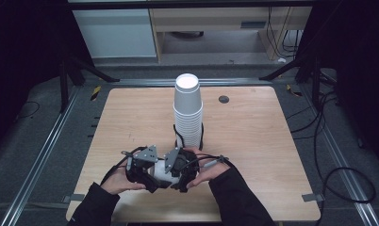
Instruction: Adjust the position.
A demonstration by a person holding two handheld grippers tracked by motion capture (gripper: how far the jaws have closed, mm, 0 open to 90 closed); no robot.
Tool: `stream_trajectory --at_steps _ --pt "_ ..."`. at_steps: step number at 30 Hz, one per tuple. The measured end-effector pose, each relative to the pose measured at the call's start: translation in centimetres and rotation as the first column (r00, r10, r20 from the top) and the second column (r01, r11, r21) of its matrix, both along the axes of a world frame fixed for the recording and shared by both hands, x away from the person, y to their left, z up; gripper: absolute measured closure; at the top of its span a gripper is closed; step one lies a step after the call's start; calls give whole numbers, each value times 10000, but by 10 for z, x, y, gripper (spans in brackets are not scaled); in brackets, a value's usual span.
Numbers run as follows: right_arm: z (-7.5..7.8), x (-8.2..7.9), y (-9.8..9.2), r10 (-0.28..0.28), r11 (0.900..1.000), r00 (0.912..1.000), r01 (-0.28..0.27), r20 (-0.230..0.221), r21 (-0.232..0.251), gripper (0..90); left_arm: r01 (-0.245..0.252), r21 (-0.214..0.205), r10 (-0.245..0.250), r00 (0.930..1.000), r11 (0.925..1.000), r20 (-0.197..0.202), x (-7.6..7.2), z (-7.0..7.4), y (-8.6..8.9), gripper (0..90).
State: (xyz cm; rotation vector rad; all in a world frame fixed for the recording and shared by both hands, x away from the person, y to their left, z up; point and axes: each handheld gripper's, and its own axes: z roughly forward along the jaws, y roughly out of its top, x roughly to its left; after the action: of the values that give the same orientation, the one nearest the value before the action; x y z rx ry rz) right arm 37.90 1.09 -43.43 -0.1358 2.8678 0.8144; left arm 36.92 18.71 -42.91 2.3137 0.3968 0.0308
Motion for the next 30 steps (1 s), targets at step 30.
stream_trajectory --at_steps 30 --pt "-1 3 0 -19 9998 9999 17 115 173 124 -163 -34 164 9986 9999 508 -3 6 2 196"
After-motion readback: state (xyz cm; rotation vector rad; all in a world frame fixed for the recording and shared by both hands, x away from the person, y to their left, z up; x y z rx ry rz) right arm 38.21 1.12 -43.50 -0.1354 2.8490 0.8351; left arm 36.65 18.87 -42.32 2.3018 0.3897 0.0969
